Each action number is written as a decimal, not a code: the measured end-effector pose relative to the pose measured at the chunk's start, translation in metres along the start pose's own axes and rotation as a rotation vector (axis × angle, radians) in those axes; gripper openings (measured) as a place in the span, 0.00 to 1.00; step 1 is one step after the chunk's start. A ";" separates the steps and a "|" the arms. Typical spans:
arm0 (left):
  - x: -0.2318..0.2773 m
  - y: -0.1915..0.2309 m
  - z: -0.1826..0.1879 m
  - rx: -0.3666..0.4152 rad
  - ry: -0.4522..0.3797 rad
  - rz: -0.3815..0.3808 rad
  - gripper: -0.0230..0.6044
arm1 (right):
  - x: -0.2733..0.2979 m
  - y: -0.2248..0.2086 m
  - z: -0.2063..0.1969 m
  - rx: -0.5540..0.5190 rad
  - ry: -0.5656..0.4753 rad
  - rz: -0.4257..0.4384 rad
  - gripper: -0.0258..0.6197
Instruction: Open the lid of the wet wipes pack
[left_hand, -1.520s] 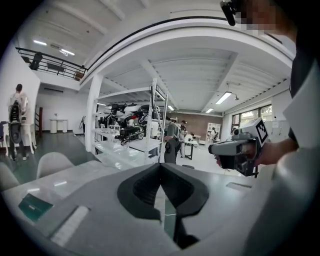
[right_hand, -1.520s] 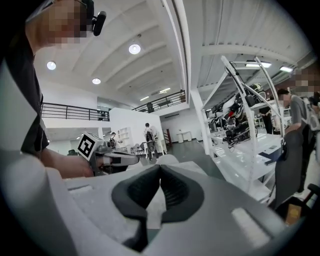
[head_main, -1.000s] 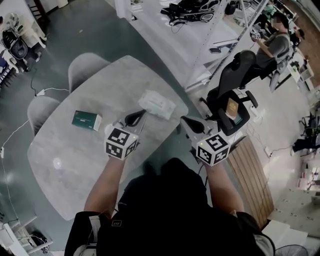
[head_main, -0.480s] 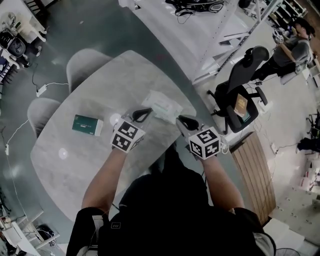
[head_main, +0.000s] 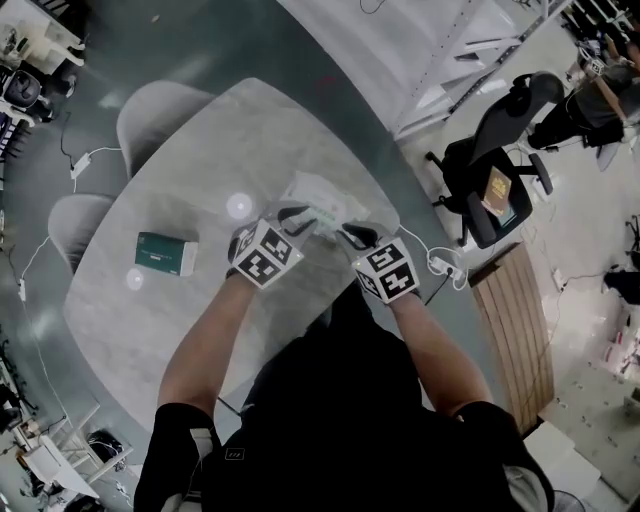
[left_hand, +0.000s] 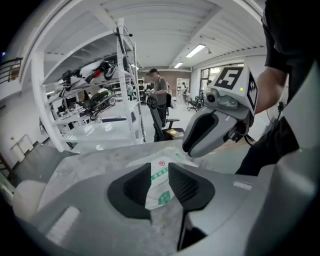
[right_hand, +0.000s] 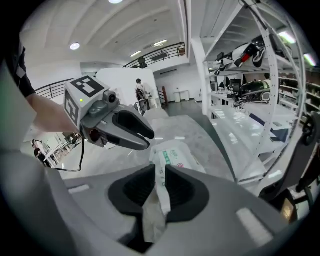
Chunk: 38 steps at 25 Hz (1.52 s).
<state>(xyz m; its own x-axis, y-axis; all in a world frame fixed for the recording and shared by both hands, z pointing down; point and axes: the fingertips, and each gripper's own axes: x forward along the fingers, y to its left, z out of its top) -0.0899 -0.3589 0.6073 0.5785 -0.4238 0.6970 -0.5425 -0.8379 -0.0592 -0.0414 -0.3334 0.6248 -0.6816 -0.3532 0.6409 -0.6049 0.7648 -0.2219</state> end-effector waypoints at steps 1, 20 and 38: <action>0.007 -0.001 -0.005 0.024 0.024 -0.013 0.23 | 0.006 -0.003 -0.004 0.007 0.012 0.003 0.14; 0.074 -0.002 -0.044 0.451 0.261 -0.136 0.30 | 0.055 -0.028 -0.045 0.003 0.159 -0.034 0.14; 0.075 -0.017 -0.050 0.707 0.303 -0.116 0.20 | 0.056 -0.026 -0.047 -0.022 0.165 -0.042 0.14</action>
<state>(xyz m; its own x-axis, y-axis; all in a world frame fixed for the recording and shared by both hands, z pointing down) -0.0678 -0.3594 0.6969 0.3612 -0.2926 0.8854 0.0875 -0.9347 -0.3446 -0.0447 -0.3476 0.7012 -0.5776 -0.2935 0.7618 -0.6214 0.7632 -0.1771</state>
